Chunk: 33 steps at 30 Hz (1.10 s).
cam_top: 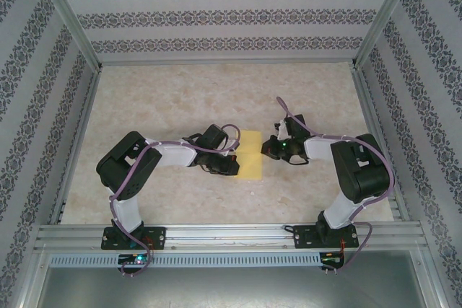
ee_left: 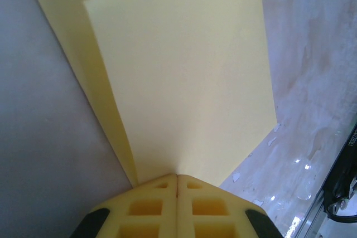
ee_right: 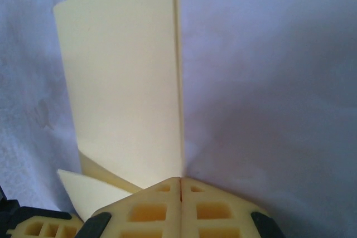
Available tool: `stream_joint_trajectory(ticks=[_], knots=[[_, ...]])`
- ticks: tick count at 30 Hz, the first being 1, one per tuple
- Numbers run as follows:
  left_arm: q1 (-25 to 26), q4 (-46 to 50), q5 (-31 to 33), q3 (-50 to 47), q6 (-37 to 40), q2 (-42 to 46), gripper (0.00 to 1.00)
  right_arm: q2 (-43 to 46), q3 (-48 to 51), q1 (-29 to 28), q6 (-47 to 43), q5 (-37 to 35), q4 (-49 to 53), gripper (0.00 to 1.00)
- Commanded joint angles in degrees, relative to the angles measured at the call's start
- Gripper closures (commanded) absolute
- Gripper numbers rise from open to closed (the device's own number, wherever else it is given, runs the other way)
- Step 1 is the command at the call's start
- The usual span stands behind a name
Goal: Fold a paper plane with a square sheet of paper (fold left side to right side)
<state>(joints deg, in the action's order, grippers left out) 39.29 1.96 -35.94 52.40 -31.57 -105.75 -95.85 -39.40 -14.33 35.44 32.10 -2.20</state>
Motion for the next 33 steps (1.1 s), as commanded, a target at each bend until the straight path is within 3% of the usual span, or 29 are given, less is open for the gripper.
stream_joint_trajectory(ticks=[1,8,12,19,33], knots=[[0.8,5.6,5.2,-2.7,-0.8,-3.6,1.0,1.3,-1.6,0.7,-1.6,-2.0,2.1,1.0],[0.9,4.2,4.2,-2.6,-1.3,-3.3,1.0,9.1,-0.9,0.2,-0.9,0.3,5.2,1.0],[1.0,3.8,4.0,-2.5,-1.6,-3.2,1.0,10.2,0.1,-3.9,1.7,0.4,3.9,1.0],[1.1,3.7,3.7,-2.1,-1.8,-3.0,1.0,5.2,0.6,-9.7,6.2,-0.9,-1.9,1.0],[1.1,3.1,0.7,1.4,-3.0,-0.1,0.98,-2.3,0.4,-7.6,3.4,-2.4,0.5,1.0]])
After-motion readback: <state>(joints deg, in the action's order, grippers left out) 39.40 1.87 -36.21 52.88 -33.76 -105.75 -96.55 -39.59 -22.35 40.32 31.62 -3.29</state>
